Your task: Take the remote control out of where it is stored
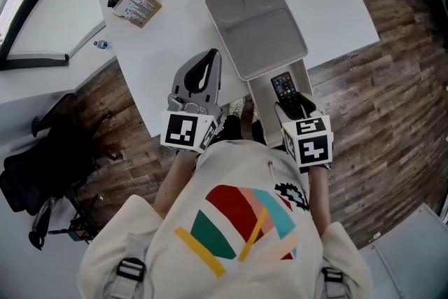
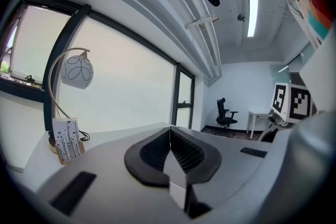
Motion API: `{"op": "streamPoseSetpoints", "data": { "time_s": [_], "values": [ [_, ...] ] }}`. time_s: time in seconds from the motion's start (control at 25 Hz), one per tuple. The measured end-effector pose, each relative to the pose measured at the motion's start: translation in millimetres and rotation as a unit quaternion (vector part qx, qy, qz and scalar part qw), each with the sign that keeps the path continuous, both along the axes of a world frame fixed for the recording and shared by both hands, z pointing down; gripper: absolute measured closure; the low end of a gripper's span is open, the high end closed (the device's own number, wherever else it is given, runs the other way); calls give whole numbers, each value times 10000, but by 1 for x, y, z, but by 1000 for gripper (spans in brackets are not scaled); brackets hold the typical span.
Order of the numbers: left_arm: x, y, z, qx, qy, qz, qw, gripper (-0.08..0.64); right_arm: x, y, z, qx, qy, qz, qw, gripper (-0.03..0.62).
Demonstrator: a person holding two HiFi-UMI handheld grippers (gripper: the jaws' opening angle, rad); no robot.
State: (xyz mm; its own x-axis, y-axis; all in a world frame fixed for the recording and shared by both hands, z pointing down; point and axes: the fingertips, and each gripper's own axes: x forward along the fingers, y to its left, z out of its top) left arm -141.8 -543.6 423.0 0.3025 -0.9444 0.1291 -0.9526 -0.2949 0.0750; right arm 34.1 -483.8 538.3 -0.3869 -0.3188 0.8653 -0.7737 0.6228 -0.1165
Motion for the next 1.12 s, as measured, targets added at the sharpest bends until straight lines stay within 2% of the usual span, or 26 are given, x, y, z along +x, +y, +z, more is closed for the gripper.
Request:
{"op": "streamPoseSetpoints", "data": {
  "time_s": [0.2, 0.4, 0.52, 0.64, 0.84, 0.96, 1.12],
  "values": [
    [19, 0, -17, 151, 20, 132, 9998, 551, 4, -29, -44, 584, -884, 574, 9927, 345],
    [32, -1, -44, 365, 59, 142, 9992, 551, -7, -60, -93, 1497, -1550, 615, 9746, 345],
    [37, 1, -61, 500, -19, 200, 9985, 549, -17, -69, -128, 2033, -1903, 531, 9590, 345],
    [36, 5, -85, 734, -83, 146, 9972, 551, -22, -73, -164, 2609, -2255, 407, 9378, 345],
    [30, 11, -120, 1089, -163, 45, 9939, 551, -18, -70, -206, 3575, -2312, 290, 9044, 345],
    [28, 14, -131, 1206, -166, -21, 9926, 551, -15, -63, -221, 3778, -2588, 335, 8883, 345],
    [30, 17, -130, 1175, -186, -43, 9929, 551, -11, -54, -228, 3784, -2814, 384, 8810, 345]
  ]
}}
